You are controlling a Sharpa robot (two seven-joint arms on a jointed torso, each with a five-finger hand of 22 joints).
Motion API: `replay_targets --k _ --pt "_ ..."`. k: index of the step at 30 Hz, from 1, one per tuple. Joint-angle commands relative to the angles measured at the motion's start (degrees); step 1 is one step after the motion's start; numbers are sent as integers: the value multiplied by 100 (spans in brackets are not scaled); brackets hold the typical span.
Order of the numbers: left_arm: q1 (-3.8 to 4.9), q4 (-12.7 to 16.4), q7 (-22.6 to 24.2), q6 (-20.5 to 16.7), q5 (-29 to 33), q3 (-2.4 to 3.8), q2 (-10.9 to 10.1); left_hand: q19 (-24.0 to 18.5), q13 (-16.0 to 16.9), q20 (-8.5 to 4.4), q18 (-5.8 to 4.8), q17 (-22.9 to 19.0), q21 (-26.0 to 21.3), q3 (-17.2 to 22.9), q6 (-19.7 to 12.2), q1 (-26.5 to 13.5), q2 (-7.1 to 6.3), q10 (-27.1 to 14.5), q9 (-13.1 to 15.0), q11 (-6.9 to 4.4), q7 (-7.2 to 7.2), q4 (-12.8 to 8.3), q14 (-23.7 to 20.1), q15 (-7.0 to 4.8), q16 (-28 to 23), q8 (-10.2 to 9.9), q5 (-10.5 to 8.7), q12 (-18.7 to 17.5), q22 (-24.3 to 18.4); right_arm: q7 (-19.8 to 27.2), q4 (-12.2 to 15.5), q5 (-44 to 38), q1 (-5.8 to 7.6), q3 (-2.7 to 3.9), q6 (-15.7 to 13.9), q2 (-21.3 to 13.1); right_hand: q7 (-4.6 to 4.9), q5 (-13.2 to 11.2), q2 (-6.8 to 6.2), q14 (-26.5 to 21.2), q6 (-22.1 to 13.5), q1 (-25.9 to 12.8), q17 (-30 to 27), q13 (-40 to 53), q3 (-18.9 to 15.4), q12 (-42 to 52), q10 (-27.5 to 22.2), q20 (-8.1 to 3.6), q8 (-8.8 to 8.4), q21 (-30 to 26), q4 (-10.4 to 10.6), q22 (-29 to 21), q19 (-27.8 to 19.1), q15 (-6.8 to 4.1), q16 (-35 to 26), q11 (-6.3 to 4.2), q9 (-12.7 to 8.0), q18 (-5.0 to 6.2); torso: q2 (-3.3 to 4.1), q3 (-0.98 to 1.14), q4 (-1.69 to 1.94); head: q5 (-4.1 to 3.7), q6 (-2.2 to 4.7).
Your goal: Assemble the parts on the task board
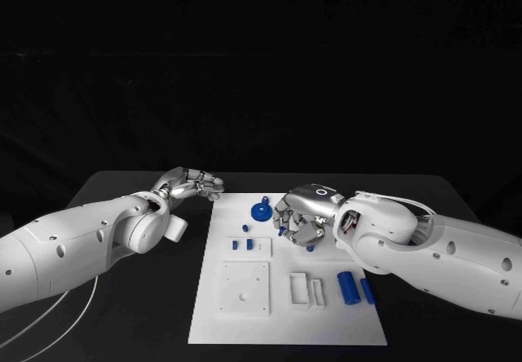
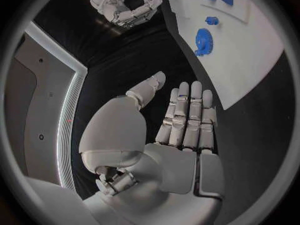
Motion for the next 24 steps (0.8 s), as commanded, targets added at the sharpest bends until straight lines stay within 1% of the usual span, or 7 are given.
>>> replay_targets --k 1,7,8,12,16,20,24 --pt "4 -41 74 -20 81 5 49 31 -7 -14 92 10 -25 -34 -33 -6 50 -39 -9 -9 -7 -4 43 4 -40 39 31 -12 6 79 54 -89 -34 0 -39 131 -9 39 -20 3 25 -9 4 8 19 -22 23 -39 5 19 24 10 8 -39 35 16 12 84 -23 -16 4 121 -43" --pt "4 -111 81 -34 89 5 132 31 -8 -15 91 14 -26 -34 -32 -7 51 -38 -10 -9 -7 -4 44 4 -44 40 32 -11 7 68 144 -229 -118 -25 11 314 -8 46 -16 2 22 -11 4 15 15 -25 22 -41 3 21 23 11 8 -39 35 16 18 84 -42 -39 7 270 -91" --pt "4 -124 81 -40 90 5 151 32 -8 -15 91 14 -27 -34 -32 -7 51 -38 -10 -9 -7 -4 44 4 -44 40 32 -11 7 63 149 -286 -153 -61 25 360 -8 48 -15 2 21 -12 4 16 14 -25 22 -41 3 21 22 11 8 -38 35 16 19 84 -46 -45 8 284 -98" --pt "4 -134 83 -41 91 5 184 32 -8 -15 90 16 -28 -34 -31 -7 52 -37 -10 -9 -7 -5 44 4 -47 41 32 -10 8 62 136 -349 -198 -185 42 431 -7 56 -13 2 19 -14 4 21 9 -27 21 -42 1 22 20 12 8 -38 35 17 24 84 -43 -42 4 336 -119" --pt "5 -141 81 -40 91 5 201 32 -9 -16 90 19 -29 -34 -31 -6 52 -37 -10 -10 -7 -5 44 4 -49 42 32 -10 8 38 111 -455 -244 -308 83 476 -7 63 -10 1 17 -16 4 27 5 -30 20 -42 0 23 17 14 7 -38 36 17 29 84 -44 -48 9 386 -151" --pt "5 -139 81 -42 91 5 194 33 -10 -16 89 21 -30 -34 -30 -6 52 -37 -11 -10 -7 -6 44 4 -52 43 32 -10 9 29 108 -527 -299 -369 94 498 -6 66 -8 1 16 -16 3 31 2 -31 19 -43 0 23 15 14 7 -38 35 17 32 84 -43 -44 8 428 -182" --pt "5 -138 80 -36 91 5 193 33 -10 -16 89 23 -31 -34 -30 -7 52 -37 -11 -10 -7 -6 44 4 -54 43 32 -10 10 32 107 -545 -341 -390 102 518 -6 68 -7 1 15 -17 3 34 0 -32 19 -43 -1 24 12 15 6 -38 36 17 35 84 -41 -39 0 460 -215"
